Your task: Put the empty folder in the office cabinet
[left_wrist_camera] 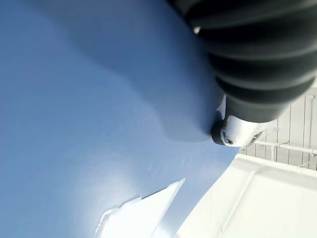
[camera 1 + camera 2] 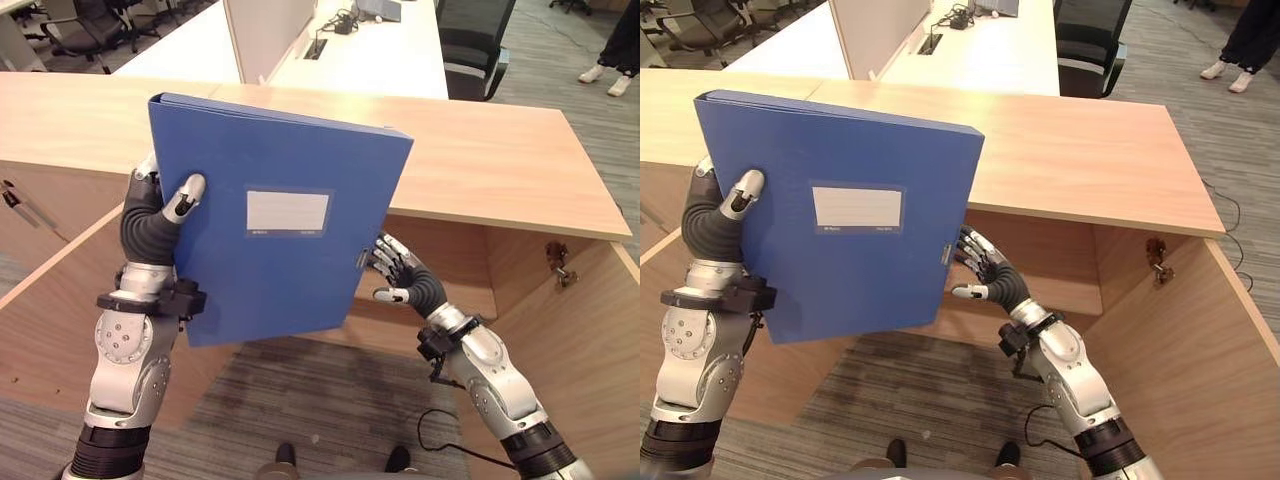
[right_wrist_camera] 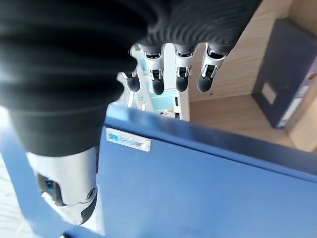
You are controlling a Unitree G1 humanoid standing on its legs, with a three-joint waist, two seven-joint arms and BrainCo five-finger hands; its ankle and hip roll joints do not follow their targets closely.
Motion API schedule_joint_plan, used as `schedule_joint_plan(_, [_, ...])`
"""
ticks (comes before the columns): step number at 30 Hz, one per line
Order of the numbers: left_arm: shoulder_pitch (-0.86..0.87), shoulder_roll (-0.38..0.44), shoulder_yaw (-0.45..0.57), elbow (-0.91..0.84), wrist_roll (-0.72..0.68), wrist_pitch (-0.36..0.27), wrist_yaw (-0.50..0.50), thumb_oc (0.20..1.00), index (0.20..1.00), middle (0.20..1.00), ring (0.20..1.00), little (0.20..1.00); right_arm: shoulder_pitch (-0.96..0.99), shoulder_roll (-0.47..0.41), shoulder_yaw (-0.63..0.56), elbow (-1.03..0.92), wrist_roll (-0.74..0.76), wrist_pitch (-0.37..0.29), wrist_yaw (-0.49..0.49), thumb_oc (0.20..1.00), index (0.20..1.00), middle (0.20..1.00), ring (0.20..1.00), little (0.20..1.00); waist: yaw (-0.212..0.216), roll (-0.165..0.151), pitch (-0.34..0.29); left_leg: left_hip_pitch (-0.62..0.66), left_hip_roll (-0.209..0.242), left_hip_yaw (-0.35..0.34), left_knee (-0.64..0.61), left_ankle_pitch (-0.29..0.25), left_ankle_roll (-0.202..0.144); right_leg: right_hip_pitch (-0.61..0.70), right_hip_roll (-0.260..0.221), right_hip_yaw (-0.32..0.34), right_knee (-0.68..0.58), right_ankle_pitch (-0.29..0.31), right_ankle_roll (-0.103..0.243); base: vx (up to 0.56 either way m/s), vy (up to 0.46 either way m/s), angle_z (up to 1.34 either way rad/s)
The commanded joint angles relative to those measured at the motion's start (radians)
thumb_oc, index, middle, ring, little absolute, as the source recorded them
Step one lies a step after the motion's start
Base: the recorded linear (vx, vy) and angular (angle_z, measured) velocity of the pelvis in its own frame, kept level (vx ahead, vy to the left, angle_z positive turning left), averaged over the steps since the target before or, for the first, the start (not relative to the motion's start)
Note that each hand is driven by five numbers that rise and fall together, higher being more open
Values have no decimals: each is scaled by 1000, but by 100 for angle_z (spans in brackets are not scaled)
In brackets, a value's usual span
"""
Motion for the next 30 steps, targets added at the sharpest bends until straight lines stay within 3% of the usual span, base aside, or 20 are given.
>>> schedule_joint_plan(1, [-108,10,-19,19,-25,-34,-13,200,200,200,200,200,-88,45,28,-94,57,-46,3,1000,1000,1000,1000,1000,-2,-18,-27,11,-2,-19,2,-72,0,79,-67,27,49,-127,86,0,0,0])
schedule_joint_plan(21, [-180,-35,-185,22,-37,0,-33,200,200,200,200,200,-156,97,118,-74,107,-37,-12,1000,1000,1000,1000,1000,-12,-20,-23,9,2,-12,2,-70,2,73,-65,40,46,-123,82,-1,0,0])
schedule_joint_plan(22, [-188,-34,-190,22,-29,-2,-28,200,200,200,200,200,-152,99,129,-64,114,-30,-8,956,956,956,956,956,-14,-20,-24,10,2,-11,2,-70,2,72,-64,41,47,-124,82,0,0,0])
schedule_joint_plan(23, [-192,-34,-192,21,-28,-2,-27,200,200,200,200,200,-152,98,132,-61,115,-29,-6,740,740,740,740,740,-15,-20,-23,9,2,-10,2,-70,1,71,-64,42,48,-124,82,0,0,0])
schedule_joint_plan(24, [-192,-34,-192,22,-28,-2,-27,200,200,200,200,200,-152,98,132,-60,115,-30,-6,586,586,586,586,586,-15,-20,-23,9,2,-10,2,-70,1,71,-64,42,48,-124,82,0,0,0])
schedule_joint_plan(25, [-196,-34,-192,22,-29,-2,-24,200,200,200,200,200,-149,98,134,-57,114,-28,-6,288,288,288,288,288,-15,-21,-22,10,3,-11,2,-71,1,71,-64,42,48,-124,83,0,0,0])
schedule_joint_plan(26, [-205,-37,-195,21,-30,-4,-21,200,200,200,200,200,-142,100,142,-47,119,-23,-3,200,200,200,200,200,-16,-22,-22,11,3,-10,2,-70,1,71,-63,42,48,-124,83,0,0,0])
schedule_joint_plan(30, [-222,-37,-200,25,-29,-5,-14,200,200,200,200,200,-130,99,152,-23,124,-17,0,200,200,200,200,200,-18,-24,-22,12,4,-9,2,-71,1,70,-62,42,51,-125,82,0,0,0])
